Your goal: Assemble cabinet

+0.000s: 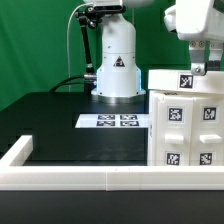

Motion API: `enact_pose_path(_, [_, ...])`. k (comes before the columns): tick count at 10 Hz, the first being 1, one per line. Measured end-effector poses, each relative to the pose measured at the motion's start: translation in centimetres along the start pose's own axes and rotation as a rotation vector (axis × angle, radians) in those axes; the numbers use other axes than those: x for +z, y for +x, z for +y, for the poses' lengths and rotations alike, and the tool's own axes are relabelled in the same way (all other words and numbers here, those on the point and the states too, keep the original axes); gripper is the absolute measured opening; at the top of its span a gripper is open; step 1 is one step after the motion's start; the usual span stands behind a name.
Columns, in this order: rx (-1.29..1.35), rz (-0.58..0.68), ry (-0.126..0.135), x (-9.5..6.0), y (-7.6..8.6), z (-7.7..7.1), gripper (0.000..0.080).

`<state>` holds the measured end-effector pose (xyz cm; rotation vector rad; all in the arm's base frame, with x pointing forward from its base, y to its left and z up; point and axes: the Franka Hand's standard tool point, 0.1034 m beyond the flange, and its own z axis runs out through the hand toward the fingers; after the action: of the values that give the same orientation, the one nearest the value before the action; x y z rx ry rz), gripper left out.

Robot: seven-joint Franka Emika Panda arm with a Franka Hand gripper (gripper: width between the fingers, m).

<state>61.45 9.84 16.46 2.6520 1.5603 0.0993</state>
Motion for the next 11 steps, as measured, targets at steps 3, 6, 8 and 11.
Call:
enact_pose_path(3, [0.011, 0.006, -0.013, 0.73, -0.35, -0.12, 0.0796])
enact_pose_path(6, [0.02, 0.001, -0.012, 0.99, -0.44, -0.17, 0.056])
enact_pose_path(8, [0.036, 0.001, -0.013, 0.98, -0.5, -0.1, 0.0564])
enact_pose_path(11, [0.101, 0.001, -0.014, 1.0, -0.72, 0.08, 0.0564])
